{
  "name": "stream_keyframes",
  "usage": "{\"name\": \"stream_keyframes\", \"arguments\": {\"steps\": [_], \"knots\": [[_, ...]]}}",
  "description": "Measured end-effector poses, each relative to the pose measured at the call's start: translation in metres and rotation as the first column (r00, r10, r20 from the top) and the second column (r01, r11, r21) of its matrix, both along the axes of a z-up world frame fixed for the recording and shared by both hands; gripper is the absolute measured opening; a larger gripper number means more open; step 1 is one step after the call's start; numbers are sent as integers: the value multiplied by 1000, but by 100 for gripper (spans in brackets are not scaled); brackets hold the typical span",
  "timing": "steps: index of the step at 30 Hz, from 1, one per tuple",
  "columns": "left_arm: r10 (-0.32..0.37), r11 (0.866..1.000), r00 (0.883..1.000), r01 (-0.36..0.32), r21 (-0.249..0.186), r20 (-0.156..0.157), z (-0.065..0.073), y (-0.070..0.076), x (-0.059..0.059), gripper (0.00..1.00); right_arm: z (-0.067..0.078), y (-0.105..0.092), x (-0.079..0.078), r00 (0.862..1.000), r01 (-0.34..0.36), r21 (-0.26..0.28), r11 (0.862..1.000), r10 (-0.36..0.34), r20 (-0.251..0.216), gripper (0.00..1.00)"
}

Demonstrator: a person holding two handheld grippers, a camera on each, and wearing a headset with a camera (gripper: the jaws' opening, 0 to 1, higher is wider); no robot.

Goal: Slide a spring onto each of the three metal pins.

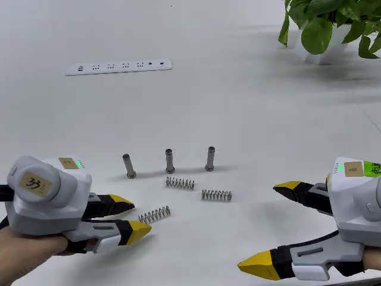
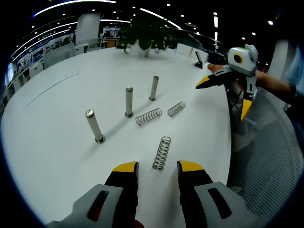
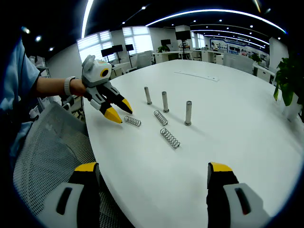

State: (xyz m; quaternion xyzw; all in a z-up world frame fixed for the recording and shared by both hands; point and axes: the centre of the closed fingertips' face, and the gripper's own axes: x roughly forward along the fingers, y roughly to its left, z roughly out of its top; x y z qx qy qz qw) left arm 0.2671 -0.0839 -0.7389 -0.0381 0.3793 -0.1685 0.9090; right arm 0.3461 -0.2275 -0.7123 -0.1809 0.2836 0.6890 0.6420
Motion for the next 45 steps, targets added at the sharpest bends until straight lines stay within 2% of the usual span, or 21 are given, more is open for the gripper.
{"name": "stream_keyframes", "arguments": {"steps": [4,7,10,13,17,19,28,33,38,42,44,45], "knots": [[-2,1000,1000,2,11,-9,-3,1,0,28,0,0,1,1000,1,2,1000,-1,-1,95],[-10,999,1000,11,36,-16,-4,1,1,28,0,-1,1,1000,4,3,1000,-4,-2,95],[-52,993,998,56,108,-45,-5,2,0,25,-1,-1,1,1000,5,3,1000,-5,-4,95],[-110,974,991,122,189,-71,-8,3,-1,25,-1,-1,0,1000,4,4,1000,-4,-4,95],[-129,964,988,145,224,-84,-9,1,2,25,-1,-1,0,1000,5,5,1000,-5,-6,95],[-139,954,986,158,257,-90,-9,2,4,23,-1,-1,0,1000,6,5,1000,-6,-6,95],[-142,948,985,163,273,-98,-9,-1,5,19,-3,-4,-1,1000,8,1,1000,-8,-10,95],[-158,939,982,182,292,-105,-9,-5,7,14,-2,-2,-1,1000,2,3,1000,-2,-8,95],[-138,942,985,163,292,-103,-9,-3,8,11,-1,-1,-2,1000,-3,3,1000,3,-9,95],[-119,948,990,136,289,-76,-9,-3,8,11,-1,-1,-3,1000,-7,2,1000,7,-10,95],[-111,954,992,122,273,-57,-8,-2,8,11,-1,0,-4,1000,-10,1,1000,10,-10,95],[-82,966,996,90,243,-42,-8,-3,9,11,-1,0,-4,1000,-11,1,1000,11,-12,95]]}}
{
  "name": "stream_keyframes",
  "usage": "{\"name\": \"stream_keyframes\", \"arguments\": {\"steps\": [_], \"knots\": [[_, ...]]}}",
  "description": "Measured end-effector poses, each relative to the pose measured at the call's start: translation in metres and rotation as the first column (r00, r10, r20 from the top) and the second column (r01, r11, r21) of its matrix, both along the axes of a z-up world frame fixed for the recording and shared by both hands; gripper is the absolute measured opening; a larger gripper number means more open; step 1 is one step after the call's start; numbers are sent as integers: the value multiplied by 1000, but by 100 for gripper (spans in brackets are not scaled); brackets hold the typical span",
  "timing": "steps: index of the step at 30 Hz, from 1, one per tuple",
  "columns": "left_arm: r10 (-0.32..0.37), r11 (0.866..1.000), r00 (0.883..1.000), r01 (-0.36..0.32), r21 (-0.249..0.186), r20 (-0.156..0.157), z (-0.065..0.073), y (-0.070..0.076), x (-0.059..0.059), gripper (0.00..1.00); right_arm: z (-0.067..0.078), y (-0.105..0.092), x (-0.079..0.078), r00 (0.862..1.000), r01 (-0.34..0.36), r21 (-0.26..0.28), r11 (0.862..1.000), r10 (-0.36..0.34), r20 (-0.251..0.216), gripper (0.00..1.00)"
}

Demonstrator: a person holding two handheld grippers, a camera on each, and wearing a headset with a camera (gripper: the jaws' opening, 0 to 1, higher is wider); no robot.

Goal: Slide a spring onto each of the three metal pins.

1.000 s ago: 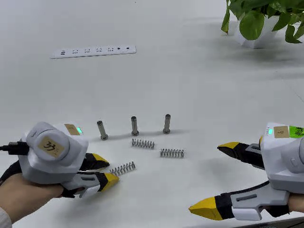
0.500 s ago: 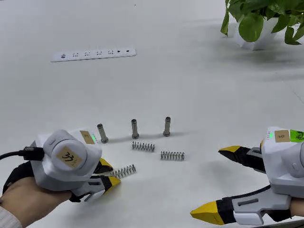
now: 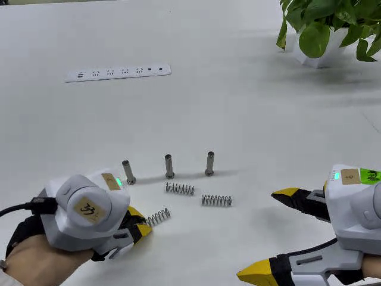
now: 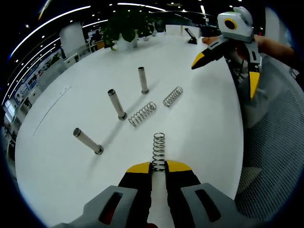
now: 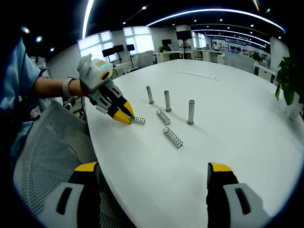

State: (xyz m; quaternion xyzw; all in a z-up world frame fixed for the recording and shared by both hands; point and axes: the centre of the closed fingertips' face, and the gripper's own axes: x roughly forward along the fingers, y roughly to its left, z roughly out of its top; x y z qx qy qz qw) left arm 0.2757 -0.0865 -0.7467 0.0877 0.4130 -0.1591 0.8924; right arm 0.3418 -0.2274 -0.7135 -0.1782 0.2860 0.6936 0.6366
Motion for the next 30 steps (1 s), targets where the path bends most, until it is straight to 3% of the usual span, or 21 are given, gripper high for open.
{"name": "stream_keyframes", "arguments": {"steps": [4,7,11,15,19,26,30], "knots": [[22,999,1000,-22,-26,19,-1,6,0,10,1,2,-1,1000,-9,2,1000,9,1,95],[60,993,998,-57,-105,25,-2,3,1,10,-1,6,-3,1000,-15,1,1000,15,-8,95],[91,986,994,-82,-148,55,2,3,4,10,-1,12,-12,999,-55,-4,998,55,-3,95],[107,974,991,-88,-208,84,11,-4,7,10,0,22,-18,996,-95,0,996,95,1,93],[96,972,989,-68,-223,115,20,-15,7,10,-3,29,-25,991,-136,-23,990,136,-7,88],[-28,971,980,74,-225,197,36,-43,5,10,14,46,-29,981,-196,9,981,196,-5,78],[-102,963,967,155,-219,234,44,-54,3,10,28,55,-34,967,-256,58,965,257,1,63]]}}
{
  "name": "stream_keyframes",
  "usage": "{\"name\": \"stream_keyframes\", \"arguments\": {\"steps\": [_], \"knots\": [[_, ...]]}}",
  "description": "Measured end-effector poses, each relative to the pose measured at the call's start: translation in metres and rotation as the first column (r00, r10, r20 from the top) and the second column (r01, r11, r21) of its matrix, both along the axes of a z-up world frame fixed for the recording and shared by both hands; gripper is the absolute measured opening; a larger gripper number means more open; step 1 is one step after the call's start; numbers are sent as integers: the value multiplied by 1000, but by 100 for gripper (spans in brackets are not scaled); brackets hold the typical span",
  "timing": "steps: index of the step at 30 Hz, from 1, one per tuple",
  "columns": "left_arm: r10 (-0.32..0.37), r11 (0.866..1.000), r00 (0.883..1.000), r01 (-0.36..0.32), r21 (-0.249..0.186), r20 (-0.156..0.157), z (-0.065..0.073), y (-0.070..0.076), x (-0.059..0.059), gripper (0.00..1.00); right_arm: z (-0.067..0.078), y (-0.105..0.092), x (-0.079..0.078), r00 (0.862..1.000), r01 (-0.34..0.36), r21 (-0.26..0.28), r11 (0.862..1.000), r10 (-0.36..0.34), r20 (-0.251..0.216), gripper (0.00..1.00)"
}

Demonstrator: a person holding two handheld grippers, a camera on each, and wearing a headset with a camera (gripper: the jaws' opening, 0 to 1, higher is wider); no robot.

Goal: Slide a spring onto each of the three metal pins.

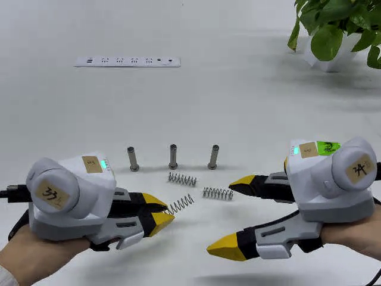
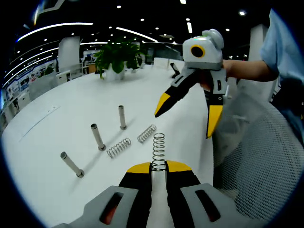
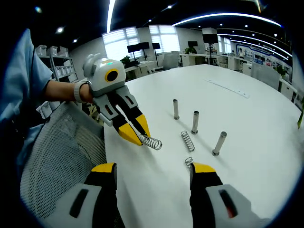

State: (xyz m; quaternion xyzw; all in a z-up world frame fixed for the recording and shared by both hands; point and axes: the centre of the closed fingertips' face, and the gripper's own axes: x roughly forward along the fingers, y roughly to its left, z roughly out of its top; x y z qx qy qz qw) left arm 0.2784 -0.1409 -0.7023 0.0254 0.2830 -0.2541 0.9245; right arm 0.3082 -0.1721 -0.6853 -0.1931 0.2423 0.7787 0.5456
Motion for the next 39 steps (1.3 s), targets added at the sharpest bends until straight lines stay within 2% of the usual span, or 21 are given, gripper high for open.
{"name": "stream_keyframes", "arguments": {"steps": [2,9,11,13,14,15,18,26,28,31,39], "knots": [[-34,999,999,34,7,9,2,-4,-1,10,7,5,-1,1000,-14,29,999,14,-1,58],[-98,995,995,98,5,34,7,-8,-3,10,17,12,-10,997,-72,62,995,74,-38,43],[-114,994,993,113,10,41,8,-8,-3,10,16,12,-11,996,-79,48,996,81,-35,42],[-127,992,991,126,18,46,9,-8,-4,10,9,7,-12,994,-112,-2,994,112,-17,38],[-132,991,990,131,18,49,10,-8,-4,10,8,7,-13,993,-121,7,993,121,-7,34],[-141,990,989,140,17,54,11,-9,-4,10,7,6,-14,988,-156,13,988,155,24,29],[-159,987,985,158,23,63,13,-10,-4,10,8,6,-17,990,-139,9,990,139,-15,28],[-213,977,973,211,28,83,19,-17,-5,10,10,6,-20,986,-166,14,986,166,-31,17],[-224,975,971,222,25,79,19,-18,-7,10,10,6,-20,985,-166,15,986,166,-35,13],[-230,973,970,230,21,75,18,-20,-7,10,11,5,-22,984,-173,11,985,173,-47,12],[-216,976,976,216,5,38,13,-25,-6,10,19,7,-28,980,-197,11,980,197,-16,12]]}}
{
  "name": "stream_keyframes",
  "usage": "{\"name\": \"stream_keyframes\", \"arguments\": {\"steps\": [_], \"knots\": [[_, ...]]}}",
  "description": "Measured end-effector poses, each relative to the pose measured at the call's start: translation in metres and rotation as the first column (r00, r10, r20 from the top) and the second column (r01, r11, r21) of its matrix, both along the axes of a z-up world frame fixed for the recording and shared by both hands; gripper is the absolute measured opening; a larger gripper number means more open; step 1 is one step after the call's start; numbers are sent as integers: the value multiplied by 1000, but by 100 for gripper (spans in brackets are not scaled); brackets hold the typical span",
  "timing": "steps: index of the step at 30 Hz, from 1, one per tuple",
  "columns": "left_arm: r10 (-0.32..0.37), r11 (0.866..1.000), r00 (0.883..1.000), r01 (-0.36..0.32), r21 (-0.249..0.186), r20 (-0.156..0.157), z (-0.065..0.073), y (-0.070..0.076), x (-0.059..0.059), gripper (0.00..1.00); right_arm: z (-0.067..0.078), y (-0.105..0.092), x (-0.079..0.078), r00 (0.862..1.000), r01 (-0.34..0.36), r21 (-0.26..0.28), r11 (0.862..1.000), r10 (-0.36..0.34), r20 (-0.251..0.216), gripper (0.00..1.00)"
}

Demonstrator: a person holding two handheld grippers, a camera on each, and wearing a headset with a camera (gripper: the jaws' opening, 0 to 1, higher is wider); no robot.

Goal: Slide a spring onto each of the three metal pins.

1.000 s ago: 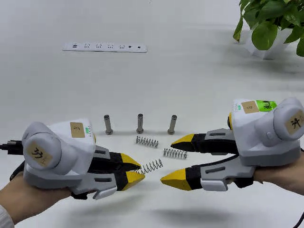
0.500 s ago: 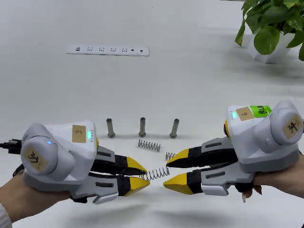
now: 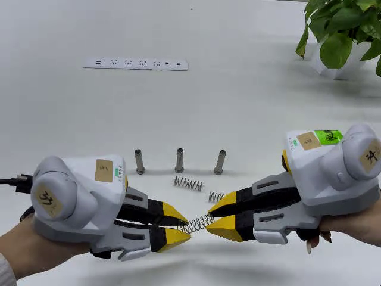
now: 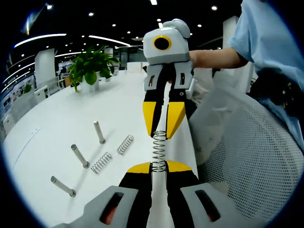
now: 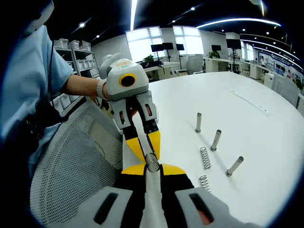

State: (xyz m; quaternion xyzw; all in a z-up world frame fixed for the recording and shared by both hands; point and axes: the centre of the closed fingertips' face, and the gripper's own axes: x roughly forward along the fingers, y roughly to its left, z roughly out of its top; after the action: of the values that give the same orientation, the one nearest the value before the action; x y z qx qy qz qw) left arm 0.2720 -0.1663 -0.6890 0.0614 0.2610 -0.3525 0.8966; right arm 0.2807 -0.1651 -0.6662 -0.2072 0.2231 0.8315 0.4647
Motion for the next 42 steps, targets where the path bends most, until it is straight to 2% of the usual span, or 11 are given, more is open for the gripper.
{"name": "stream_keyframes", "arguments": {"steps": [8,15,17,18,19,25,28,31,37,42], "knots": [[7,1000,1000,-7,5,-22,-4,-4,3,10,5,4,-4,997,-44,-2,999,44,62,12],[4,1000,1000,-3,10,-16,-4,-6,4,10,4,-1,-1,991,-80,-29,996,83,106,12],[8,1000,1000,-8,7,-7,-3,-7,6,9,4,-4,0,983,-118,-50,992,124,136,14],[15,1000,1000,-15,3,-1,-2,-7,7,9,5,-7,-2,981,-133,-73,988,142,131,18],[19,1000,1000,-19,-2,1,-2,-7,8,9,6,-6,0,980,-135,-73,988,144,140,20],[15,1000,1000,-14,-6,17,0,-10,10,9,8,-7,6,951,-205,-130,970,229,207,21],[12,1000,1000,-11,-7,23,1,-12,11,9,6,-6,7,943,-238,-161,958,267,197,21],[9,1000,999,-9,-12,31,3,-13,12,9,6,-4,1,935,-265,-170,949,296,198,21],[3,1000,999,-3,-19,42,5,-16,14,9,0,-3,-6,928,-286,-197,938,322,186,20],[4,1000,999,-3,-27,53,7,-17,16,9,-1,-3,-6,928,-288,-204,936,325,183,16]]}}
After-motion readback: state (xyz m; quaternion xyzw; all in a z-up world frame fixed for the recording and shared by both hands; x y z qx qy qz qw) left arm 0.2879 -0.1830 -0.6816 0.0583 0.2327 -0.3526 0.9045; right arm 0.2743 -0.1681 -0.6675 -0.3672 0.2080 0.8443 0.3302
